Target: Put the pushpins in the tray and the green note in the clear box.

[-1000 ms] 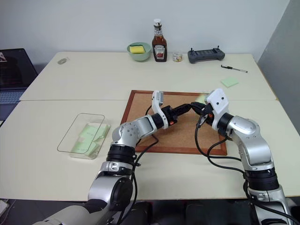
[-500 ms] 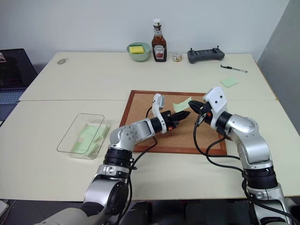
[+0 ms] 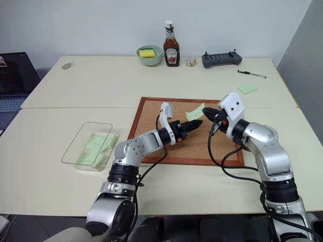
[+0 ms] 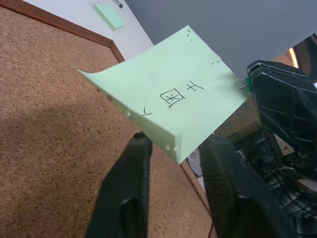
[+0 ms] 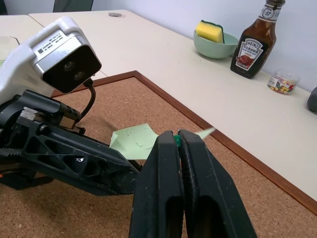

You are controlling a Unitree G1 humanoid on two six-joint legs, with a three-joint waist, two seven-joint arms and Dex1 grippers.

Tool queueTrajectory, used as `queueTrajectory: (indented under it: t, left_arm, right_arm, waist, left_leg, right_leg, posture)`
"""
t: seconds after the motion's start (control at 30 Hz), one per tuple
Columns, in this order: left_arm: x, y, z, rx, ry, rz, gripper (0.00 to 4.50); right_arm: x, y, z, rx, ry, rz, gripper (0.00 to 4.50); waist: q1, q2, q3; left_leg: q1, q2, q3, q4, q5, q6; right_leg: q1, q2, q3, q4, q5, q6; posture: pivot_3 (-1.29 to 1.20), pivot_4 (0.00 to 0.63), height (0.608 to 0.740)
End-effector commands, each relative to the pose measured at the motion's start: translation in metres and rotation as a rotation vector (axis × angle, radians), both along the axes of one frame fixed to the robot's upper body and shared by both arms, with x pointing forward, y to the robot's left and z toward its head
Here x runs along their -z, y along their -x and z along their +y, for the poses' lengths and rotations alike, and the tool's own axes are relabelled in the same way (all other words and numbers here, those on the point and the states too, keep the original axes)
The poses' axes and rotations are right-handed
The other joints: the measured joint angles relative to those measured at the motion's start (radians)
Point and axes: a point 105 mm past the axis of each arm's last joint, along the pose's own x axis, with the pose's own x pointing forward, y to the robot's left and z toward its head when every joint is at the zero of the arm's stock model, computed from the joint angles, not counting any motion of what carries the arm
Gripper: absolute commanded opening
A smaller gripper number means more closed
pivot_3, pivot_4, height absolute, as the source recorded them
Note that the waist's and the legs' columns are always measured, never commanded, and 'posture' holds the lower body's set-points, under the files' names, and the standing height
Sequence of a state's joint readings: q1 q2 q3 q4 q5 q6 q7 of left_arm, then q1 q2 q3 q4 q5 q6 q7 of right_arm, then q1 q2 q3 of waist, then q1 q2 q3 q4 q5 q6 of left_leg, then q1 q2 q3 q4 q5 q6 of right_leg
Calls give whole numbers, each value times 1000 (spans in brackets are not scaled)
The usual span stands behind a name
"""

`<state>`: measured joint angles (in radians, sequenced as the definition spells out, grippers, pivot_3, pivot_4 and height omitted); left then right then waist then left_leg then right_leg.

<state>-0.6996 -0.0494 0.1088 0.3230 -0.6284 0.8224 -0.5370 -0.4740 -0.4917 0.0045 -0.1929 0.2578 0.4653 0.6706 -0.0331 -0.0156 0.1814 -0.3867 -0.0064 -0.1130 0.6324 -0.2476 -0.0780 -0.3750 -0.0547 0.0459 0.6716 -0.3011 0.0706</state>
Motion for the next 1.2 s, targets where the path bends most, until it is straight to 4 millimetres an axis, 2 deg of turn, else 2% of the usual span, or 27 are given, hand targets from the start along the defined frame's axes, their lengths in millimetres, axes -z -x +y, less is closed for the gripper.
queueTrajectory:
  t: [0.03, 0.2, 0.53, 1.2]
  left_arm:
    - [-8, 0, 3, -26, 72, 23, 2740]
    - [-10, 3, 1, -9, 124, 63, 3822]
    - [-8, 12, -9, 64, 105, 72, 3822]
    - [-3, 17, 3, 49, 120, 86, 29]
  right_arm:
    - [-15, 3, 4, -18, -16, -54, 0]
    - [-14, 2, 4, -18, -15, -51, 0]
    - [-14, 2, 4, -19, -12, -50, 0]
    - [-14, 2, 5, -23, -11, -49, 0]
  waist:
    - [0, 0, 0]
    - [0, 0, 0]
    - [0, 0, 0]
    - [0, 0, 0]
  left_leg:
    - [0, 0, 0, 0, 0, 0]
    - [0, 0, 0, 0, 0, 0]
    - [0, 0, 0, 0, 0, 0]
    - [0, 0, 0, 0, 0, -1]
  right_leg:
    - [0, 0, 0, 0, 0, 0]
    - [0, 0, 0, 0, 0, 0]
    - [0, 0, 0, 0, 0, 0]
    - [0, 0, 0, 0, 0, 0]
  posture:
    - [0, 150, 740]
    - [0, 150, 740]
    - [0, 150, 740]
    - [0, 150, 740]
